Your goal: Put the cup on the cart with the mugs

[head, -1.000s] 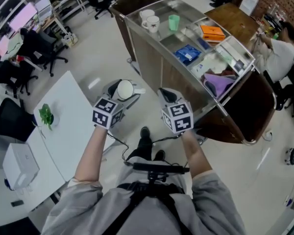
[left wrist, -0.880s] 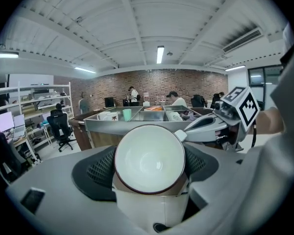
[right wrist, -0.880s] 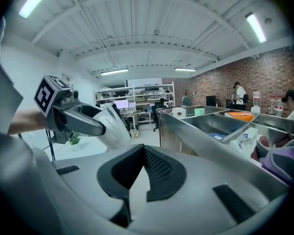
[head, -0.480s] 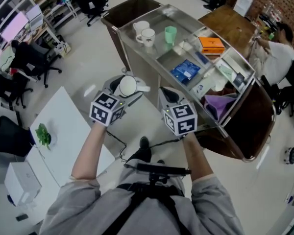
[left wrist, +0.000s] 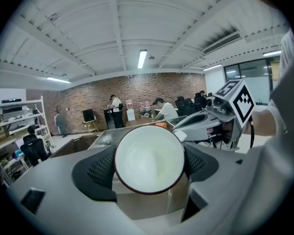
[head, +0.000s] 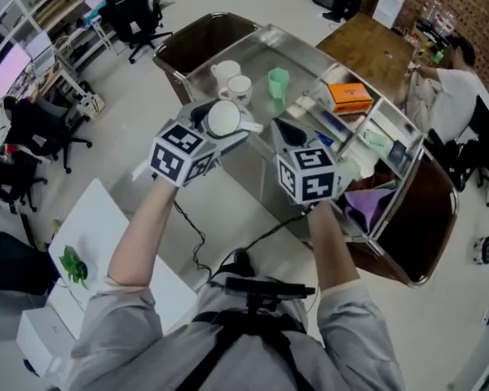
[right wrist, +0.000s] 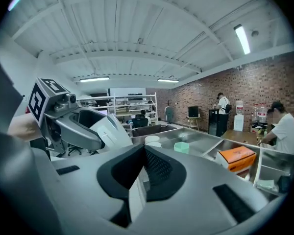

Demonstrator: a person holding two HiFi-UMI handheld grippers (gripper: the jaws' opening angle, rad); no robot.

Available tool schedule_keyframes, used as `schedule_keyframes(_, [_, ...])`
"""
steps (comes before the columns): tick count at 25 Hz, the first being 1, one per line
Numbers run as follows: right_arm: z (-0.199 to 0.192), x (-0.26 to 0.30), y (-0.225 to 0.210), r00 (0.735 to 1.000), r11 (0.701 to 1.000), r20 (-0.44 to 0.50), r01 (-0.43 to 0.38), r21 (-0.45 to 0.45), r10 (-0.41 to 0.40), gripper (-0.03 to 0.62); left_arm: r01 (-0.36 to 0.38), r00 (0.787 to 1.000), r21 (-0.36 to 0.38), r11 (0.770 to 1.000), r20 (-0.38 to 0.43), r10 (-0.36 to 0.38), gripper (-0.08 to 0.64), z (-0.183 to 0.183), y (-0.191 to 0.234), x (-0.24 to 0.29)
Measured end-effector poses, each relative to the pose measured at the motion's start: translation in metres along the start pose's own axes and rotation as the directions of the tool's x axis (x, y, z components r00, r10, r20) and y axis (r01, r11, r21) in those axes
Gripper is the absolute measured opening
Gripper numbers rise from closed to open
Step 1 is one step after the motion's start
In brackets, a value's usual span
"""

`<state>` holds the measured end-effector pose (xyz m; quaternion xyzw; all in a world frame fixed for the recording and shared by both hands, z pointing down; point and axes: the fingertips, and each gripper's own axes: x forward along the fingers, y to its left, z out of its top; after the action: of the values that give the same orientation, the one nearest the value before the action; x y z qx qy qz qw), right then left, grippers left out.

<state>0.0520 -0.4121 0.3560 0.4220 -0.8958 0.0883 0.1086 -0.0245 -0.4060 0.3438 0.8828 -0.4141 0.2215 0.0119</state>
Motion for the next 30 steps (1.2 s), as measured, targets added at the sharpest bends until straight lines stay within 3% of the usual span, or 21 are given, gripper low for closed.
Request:
schedule_keyframes(5, [0.028, 0.031, -0.034, 0.998, 0.997, 0.011, 0.070, -0.022, -0.069, 0.008, 0.062, 0.998, 0.048, 0.997, 0.011, -0.063, 0.405, 0.038, 0.032, 0.045])
schedule_keyframes(9, [0.034, 0.049, -0.071, 0.992, 0.992, -0.019, 0.126, -0.016, -0.126, 0.008, 0.103, 0.995, 0.043, 0.994, 0.011, -0.103, 0.405, 0.057, 0.052, 0.082])
schedule_keyframes(14, [0.046, 0.074, -0.127, 0.982, 0.982, -0.035, 0.188, 0.014, -0.187, 0.008, 0.100, 0.995, 0.038, 0.994, -0.014, -0.099, 0.405, 0.078, 0.088, 0.129])
schedule_keyframes(22, [0.046, 0.112, -0.188, 0.975, 0.978, -0.082, 0.206, 0.010, -0.205, 0.008, 0.098, 0.991, 0.004, 0.995, -0.093, -0.098, 0.405, 0.083, 0.130, 0.209])
schedule_keyframes(30, [0.036, 0.149, -0.224, 0.972, 0.981, -0.137, 0.194, -0.004, -0.193, 0.008, 0.149, 0.975, 0.002, 0.989, -0.169, -0.147, 0.405, 0.081, 0.144, 0.281])
